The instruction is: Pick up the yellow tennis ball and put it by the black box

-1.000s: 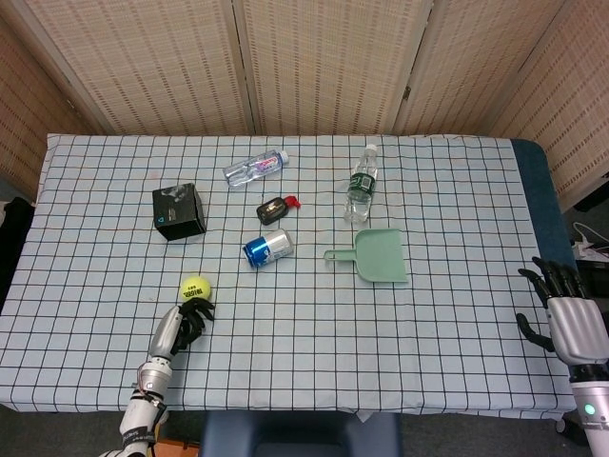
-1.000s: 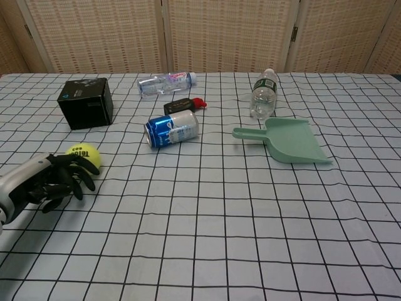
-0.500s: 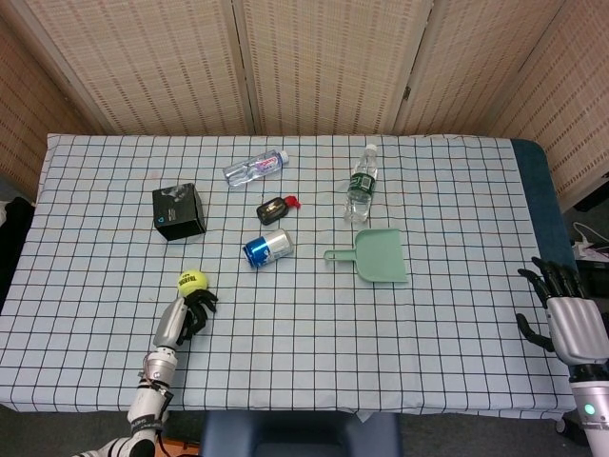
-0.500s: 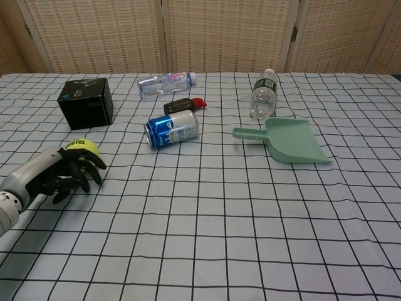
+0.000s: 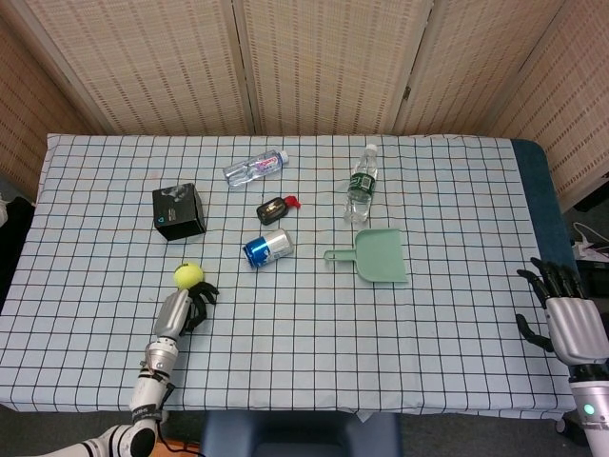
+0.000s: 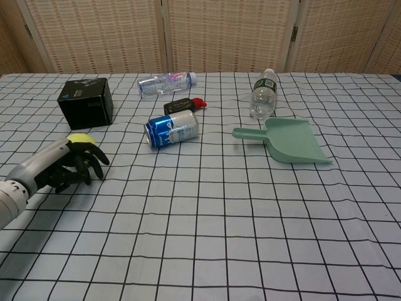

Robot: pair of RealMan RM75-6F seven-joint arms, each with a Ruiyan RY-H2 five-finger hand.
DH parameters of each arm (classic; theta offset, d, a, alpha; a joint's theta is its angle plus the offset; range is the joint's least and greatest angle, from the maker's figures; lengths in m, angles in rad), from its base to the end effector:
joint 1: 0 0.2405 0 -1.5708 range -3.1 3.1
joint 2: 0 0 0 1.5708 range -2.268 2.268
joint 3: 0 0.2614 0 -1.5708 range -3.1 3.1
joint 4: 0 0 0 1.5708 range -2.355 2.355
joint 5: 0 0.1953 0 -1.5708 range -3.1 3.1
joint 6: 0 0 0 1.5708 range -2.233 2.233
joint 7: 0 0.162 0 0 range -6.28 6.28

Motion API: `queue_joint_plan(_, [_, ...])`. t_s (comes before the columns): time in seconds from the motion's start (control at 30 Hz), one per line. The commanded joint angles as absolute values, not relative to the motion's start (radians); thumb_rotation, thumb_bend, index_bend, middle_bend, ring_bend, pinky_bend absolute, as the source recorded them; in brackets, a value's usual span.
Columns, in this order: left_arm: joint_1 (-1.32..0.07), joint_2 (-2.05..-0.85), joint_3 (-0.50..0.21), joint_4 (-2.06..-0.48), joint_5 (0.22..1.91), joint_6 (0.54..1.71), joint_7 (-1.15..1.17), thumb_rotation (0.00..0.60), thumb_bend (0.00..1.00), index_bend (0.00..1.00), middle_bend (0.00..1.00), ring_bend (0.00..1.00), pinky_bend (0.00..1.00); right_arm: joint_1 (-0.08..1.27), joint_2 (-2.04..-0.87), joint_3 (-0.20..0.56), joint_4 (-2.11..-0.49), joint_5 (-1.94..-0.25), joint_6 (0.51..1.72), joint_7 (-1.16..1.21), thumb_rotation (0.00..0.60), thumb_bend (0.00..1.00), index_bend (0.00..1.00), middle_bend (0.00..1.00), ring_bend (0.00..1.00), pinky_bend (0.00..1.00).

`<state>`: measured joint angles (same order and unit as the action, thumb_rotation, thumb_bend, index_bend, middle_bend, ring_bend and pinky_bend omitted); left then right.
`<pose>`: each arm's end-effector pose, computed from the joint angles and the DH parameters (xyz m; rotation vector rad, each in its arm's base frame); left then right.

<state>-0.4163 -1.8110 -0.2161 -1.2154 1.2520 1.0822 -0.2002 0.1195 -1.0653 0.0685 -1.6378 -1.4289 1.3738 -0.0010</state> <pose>-0.2347 0.3048 -0.0524 -1.3163 -1.5188 -1.1940 -0.3170 -0.2118 0.1810 1.3991 -0.9596 0.8260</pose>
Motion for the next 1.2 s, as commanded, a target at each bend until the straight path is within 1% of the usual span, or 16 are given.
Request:
queue_joint_plan(0.03, [-0.429, -1.791, -0.202, -1.197, 1.269, 1.097, -0.118, 0.6, 0.95, 0.44, 0.47, 0.51, 0.83, 0.12, -1.066, 0.067, -1.638, -1.431, 1.373, -0.001, 0.6, 0.31, 0.18, 0.04, 0.0, 0.01])
queue_joint_plan(0.33, [-0.465, -1.772, -0.184, -1.134, 1.296, 1.098, 0.003, 0.6, 0.95, 0.45, 0.47, 0.51, 0.82, 0.121, -1.066, 0.064, -1.639, -1.433, 1.37, -0.003, 0.6, 0.31, 0.18, 0.04, 0.0, 0.01])
queue_joint_plan(0.77, [-0.519, -1.806, -0.184, -1.052, 1.299, 1.054, 0.012, 0.6, 0.95, 0.45, 0.47, 0.5, 0.81, 0.123, -1.068, 0.064, -1.636, -1.428, 1.364, -0.007, 0.6, 0.31, 0.18, 0.04, 0.0, 0.01])
queue_joint_plan(1.2, [-0.595, -1.84, -0.207, -0.943, 1.307, 1.016, 0.01, 0.6, 0.95, 0.45, 0.47, 0.5, 0.8, 0.126, -1.07, 0.067, -1.631, -1.418, 1.357, -0.007, 0.6, 0.31, 0.18, 0.04, 0.0, 0.01])
